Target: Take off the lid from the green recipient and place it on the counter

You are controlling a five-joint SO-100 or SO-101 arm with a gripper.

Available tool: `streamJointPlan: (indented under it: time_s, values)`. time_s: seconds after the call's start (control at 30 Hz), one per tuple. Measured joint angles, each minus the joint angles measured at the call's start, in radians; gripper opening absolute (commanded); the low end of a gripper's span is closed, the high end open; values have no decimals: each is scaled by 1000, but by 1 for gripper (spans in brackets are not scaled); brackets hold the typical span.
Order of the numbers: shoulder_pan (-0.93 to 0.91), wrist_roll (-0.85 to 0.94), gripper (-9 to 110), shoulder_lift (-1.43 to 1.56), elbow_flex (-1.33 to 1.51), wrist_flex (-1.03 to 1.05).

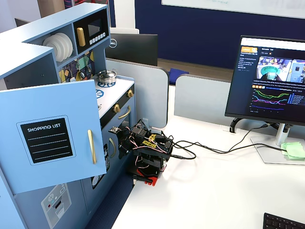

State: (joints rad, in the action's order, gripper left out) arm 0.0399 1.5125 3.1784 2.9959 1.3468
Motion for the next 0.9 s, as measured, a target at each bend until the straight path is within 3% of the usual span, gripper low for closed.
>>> streamJointPlan:
  time_s: [0.5, 0.7, 0.77, 0.9]
  values:
    - [-83, -14, 0, 0, 0, -2]
    - [-138, 12, 1, -26, -143, -141]
    - [-146, 80, 5, -67, -253, -236]
    - [-146, 155, 27, -181, -495, -423]
